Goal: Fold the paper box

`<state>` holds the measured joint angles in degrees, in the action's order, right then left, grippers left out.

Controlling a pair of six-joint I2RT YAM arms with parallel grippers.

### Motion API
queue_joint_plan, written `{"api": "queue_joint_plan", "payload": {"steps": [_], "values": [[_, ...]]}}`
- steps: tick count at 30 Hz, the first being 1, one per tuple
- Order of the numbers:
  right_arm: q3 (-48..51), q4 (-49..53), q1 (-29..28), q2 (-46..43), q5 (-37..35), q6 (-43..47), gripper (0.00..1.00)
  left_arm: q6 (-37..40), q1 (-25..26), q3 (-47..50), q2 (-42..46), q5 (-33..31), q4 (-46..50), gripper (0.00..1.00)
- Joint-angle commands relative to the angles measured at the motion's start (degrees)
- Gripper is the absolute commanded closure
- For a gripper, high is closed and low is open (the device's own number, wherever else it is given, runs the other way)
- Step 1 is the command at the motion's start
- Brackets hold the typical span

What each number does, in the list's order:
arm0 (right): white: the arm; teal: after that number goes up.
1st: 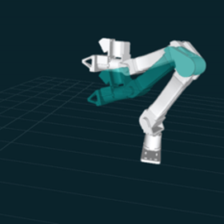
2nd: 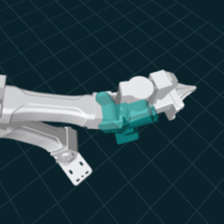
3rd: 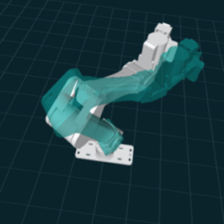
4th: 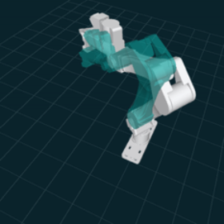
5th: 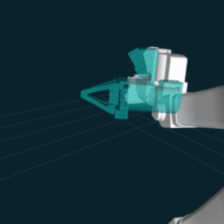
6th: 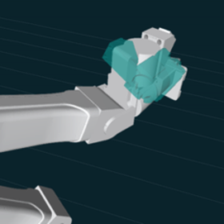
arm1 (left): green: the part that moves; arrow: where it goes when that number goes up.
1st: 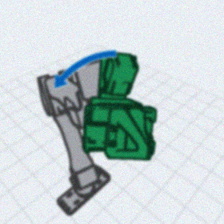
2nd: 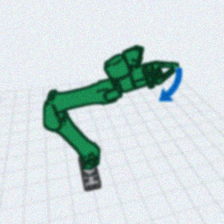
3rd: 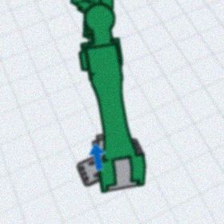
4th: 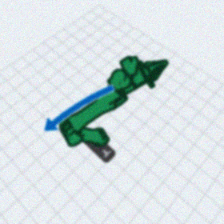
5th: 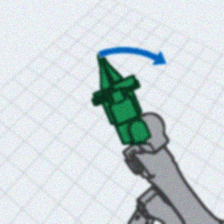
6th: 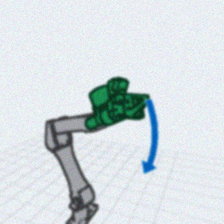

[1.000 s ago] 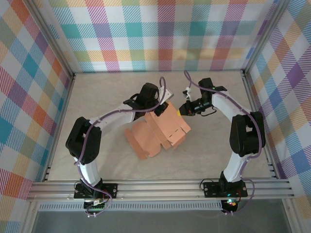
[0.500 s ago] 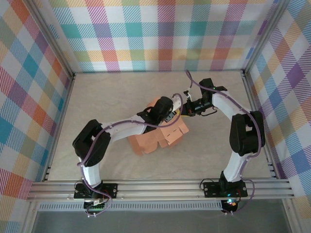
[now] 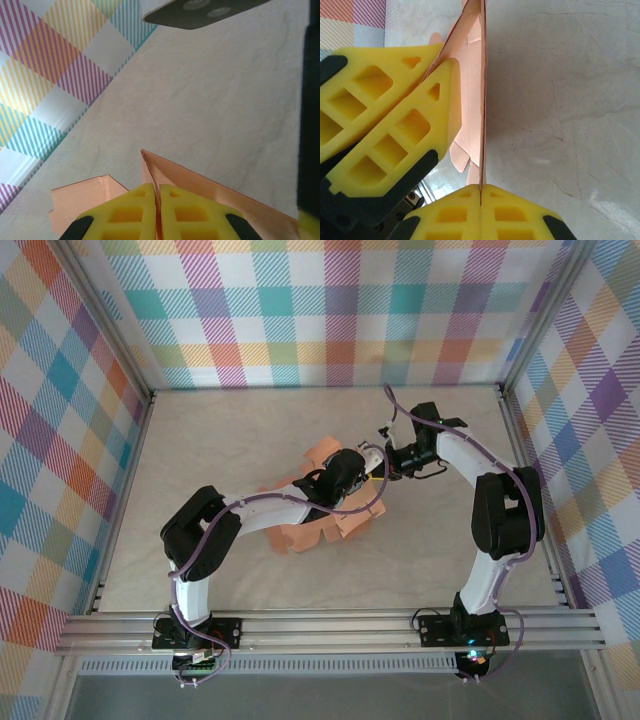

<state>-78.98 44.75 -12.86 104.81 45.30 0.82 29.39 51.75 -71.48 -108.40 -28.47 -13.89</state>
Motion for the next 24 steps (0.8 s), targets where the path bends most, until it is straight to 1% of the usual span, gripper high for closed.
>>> {"api": "queue_joint_plan", "payload": {"steps": [1,3,5,6,9,11,13,14,15,17,20,24], "values": [[-2.85,-6.3,-0.23,0.5,1.49,0.37,1.0,-2.38,3.72,0.62,0.91,8.62,-1.02,0.89],[-2.85,-6.01,-0.23,0.48,0.64,0.5,1.0,-5.13,2.68,0.73,2.57,11.24,0.09,0.86],[-2.69,-5.55,-0.15,0.47,-0.43,0.79,1.0,-7.23,2.12,1.08,5.15,12.42,0.31,0.83],[-2.52,-5.36,-0.15,0.36,-0.71,0.85,1.0,-8.63,1.57,0.99,6.27,13.82,0.98,0.78],[-2.36,-4.96,0.03,0.35,-1.39,1.2,1.0,-14.65,-1.48,-1.02,8.12,20.61,5.6,0.69],[-2.32,-4.97,0.12,0.23,-1.53,1.2,1.0,-17.36,-2.94,-0.1,9.69,22.65,4.9,0.6],[-2.27,-5.02,0.21,-0.02,-1.53,1.17,1.0,-21.33,-4.89,2.35,12.23,24.59,2.33,0.48],[-2.12,-5.02,0.18,-0.2,-1.58,1.2,1.0,-23.28,-6.08,3.29,13.36,25.67,1.64,0.43],[-1.9,-4.91,0.29,-0.38,-1.62,1.29,1.0,-25.45,-7.82,4.07,14.61,27.28,1.16,0.41],[-1.58,-4.84,0.55,-0.74,-1.52,1.75,1.0,-28.85,-11.7,5.21,16.11,31.91,1.28,0.41],[-1.14,-4.51,1.15,-1.23,-0.39,2.49,1.0,-31.84,-18.39,7.5,17.24,41.02,0.7,0.36],[-0.96,-4.03,1.83,-1.66,-0.02,3.3,1.0,-34.13,-27.14,10.47,16.89,55.21,1.54,0.29]]}}
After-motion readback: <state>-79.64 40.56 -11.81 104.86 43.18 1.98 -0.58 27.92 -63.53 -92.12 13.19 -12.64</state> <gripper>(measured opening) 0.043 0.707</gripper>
